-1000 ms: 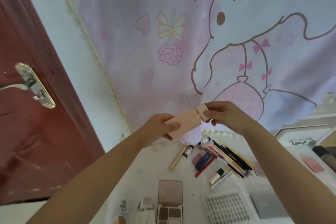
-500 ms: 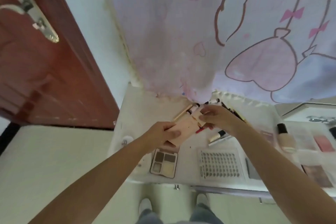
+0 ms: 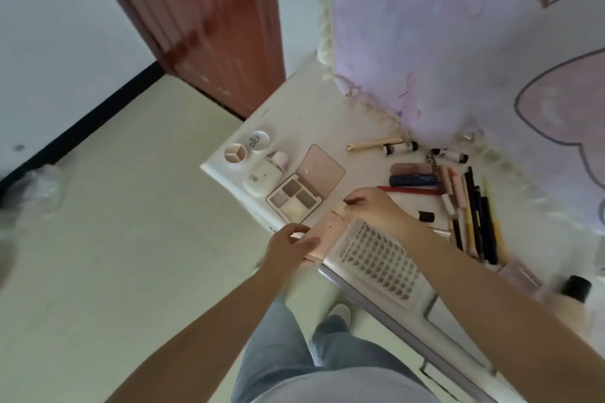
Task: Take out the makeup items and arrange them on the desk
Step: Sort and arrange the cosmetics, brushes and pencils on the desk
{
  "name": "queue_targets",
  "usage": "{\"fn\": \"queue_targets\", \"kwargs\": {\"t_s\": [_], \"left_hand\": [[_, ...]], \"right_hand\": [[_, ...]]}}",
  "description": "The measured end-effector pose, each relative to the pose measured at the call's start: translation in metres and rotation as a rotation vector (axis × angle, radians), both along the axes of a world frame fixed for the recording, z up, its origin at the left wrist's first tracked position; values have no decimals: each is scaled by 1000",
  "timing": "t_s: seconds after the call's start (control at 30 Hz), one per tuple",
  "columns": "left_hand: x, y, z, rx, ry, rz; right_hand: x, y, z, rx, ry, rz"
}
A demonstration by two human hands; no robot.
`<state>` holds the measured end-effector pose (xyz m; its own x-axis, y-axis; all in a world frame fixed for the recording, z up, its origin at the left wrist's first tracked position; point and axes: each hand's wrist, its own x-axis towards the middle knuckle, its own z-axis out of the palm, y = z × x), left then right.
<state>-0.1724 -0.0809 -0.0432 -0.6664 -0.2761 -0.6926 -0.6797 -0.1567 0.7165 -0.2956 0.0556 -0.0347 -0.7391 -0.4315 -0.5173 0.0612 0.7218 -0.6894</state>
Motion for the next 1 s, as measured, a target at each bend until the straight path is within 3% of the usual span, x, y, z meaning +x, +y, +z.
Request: {"fn": "queue_targets", "kwargs": {"t_s": [0.23, 0.43, 0.6, 0.83, 1.0], "left_hand": [[1, 26, -11, -293, -57, 90], [-2, 25, -17, -653, -106, -91], [-9, 25, -18, -742, -117, -151], [-4, 31, -13, -865, -39, -220], [9, 40, -8, -893, 168, -396]], "right_hand": [[-2, -6, -10, 179, 167, 164], [4, 11, -11, 179, 347, 190], [42, 63, -1, 114, 497, 199], [94, 94, -24, 542, 342, 319], [101, 90, -37, 570, 363, 241]]}}
